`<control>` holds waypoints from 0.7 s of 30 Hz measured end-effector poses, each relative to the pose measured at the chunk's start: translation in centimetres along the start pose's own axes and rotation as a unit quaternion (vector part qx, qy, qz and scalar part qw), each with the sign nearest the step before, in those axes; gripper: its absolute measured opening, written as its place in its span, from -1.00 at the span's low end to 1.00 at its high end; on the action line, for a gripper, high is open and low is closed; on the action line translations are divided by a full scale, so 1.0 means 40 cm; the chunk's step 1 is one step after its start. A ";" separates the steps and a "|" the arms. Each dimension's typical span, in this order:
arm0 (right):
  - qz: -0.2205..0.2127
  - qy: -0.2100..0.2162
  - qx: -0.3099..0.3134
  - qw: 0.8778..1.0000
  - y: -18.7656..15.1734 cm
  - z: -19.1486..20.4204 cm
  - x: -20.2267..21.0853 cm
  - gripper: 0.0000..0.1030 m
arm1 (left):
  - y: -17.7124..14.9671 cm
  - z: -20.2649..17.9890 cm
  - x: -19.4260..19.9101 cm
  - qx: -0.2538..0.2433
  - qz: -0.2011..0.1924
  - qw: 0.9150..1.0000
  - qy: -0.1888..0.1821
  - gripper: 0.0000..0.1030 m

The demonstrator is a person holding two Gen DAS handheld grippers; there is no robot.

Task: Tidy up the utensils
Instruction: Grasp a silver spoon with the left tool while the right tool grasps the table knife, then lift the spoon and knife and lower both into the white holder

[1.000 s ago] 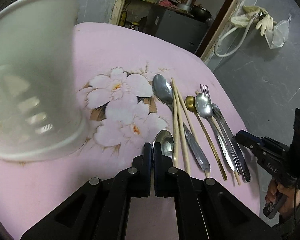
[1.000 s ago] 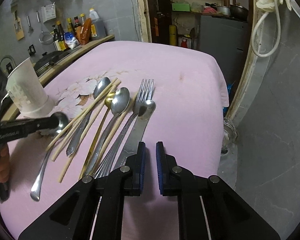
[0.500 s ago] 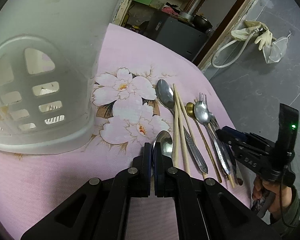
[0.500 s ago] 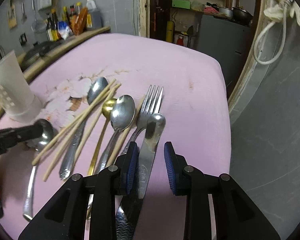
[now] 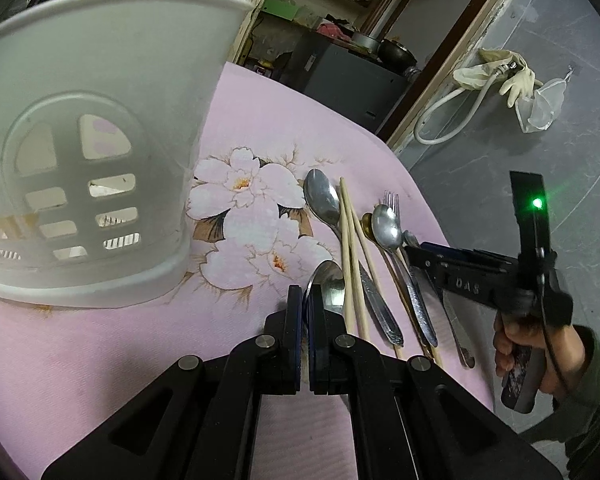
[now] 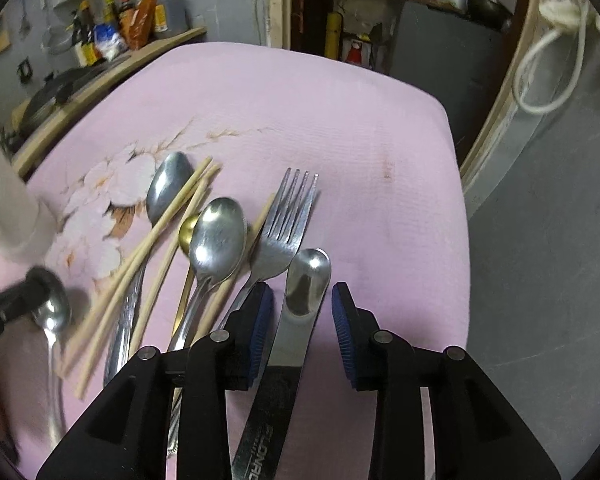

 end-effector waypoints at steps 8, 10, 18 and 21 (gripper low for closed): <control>-0.041 -0.009 -0.002 0.999 -0.003 0.011 0.026 -0.65 | 0.011 -0.022 0.044 -0.015 -0.041 0.999 -0.011 -0.99; -0.066 0.005 -0.017 0.998 -0.010 0.012 0.052 -0.66 | 0.019 -0.034 0.068 -0.029 -0.069 0.997 -0.007 -0.99; -0.221 -0.031 0.032 0.974 -0.044 0.091 0.219 -0.66 | 0.036 -0.045 0.106 -0.045 -0.128 0.991 0.009 -0.99; -0.282 -0.066 0.062 0.955 -0.059 0.128 0.275 -0.66 | 0.045 -0.046 0.125 -0.046 -0.155 0.987 0.017 -0.99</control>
Point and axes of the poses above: each gripper's, at about its wrist camera, not at the fingertips, and x roughly against the way its jaws point, z to its left, y to its top, the point moved 9 cm from there along -x, roughly the way its jaws point, and after that the axes turned 3 degrees about y, right-handed, at the moved point
